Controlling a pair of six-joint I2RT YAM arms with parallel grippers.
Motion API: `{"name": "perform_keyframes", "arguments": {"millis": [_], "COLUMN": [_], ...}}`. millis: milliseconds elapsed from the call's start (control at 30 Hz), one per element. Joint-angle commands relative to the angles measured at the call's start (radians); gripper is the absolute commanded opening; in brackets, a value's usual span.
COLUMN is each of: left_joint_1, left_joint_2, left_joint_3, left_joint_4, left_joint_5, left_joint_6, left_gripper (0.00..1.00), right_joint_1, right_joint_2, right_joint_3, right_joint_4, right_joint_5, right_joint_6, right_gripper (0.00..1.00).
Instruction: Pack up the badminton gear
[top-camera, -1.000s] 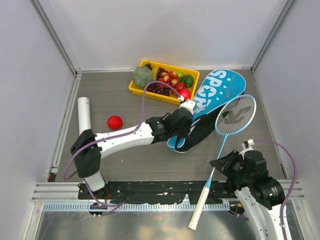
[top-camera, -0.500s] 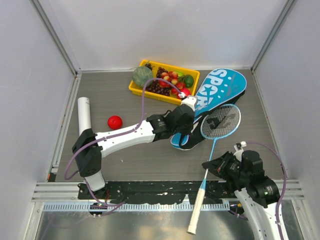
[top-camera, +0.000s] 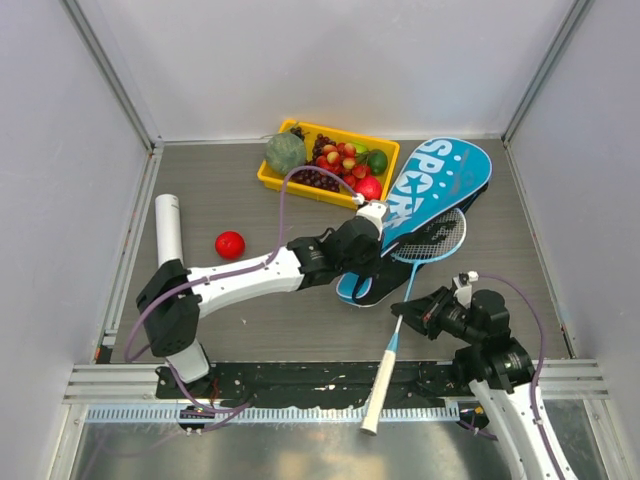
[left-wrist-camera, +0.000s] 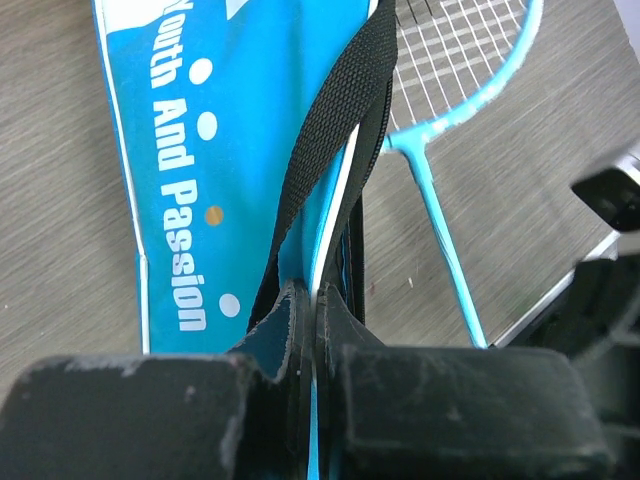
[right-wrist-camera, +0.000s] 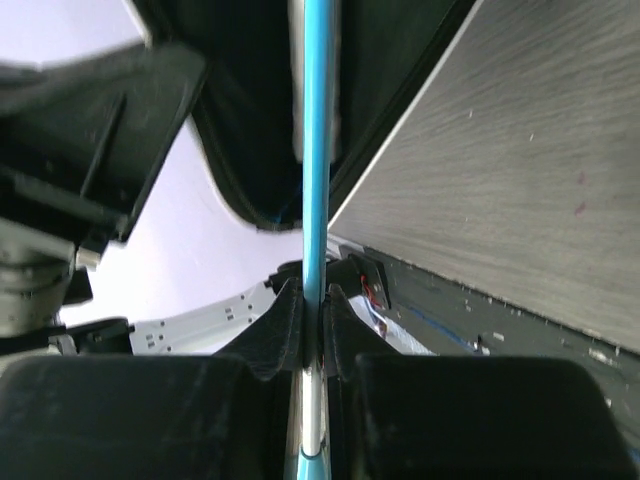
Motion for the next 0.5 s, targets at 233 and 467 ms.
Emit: {"name": "perform_keyframes", "arguments": {"millis": [233,467], "left_joint_1": [0.002,-0.009], "left_joint_2": [-0.152,-0.188], "left_joint_3": [-0.139,-0.201], "left_joint_4": [0.146,0.157], "left_joint_5": [0.12,0.148], "left_joint_6": [-0.031,-0.01], "left_gripper": [0.0,0.0], "right_joint_1": [-0.009,-0.082], "right_joint_2": [0.367,0.589], "right_joint_3": [-0.105,-0.059], "right_joint_4": [0.57,0.69], "right_joint_5": [0.078,0.101], "right_joint_6": [-0.11,-0.236], "right_gripper": [0.05,0.05]}}
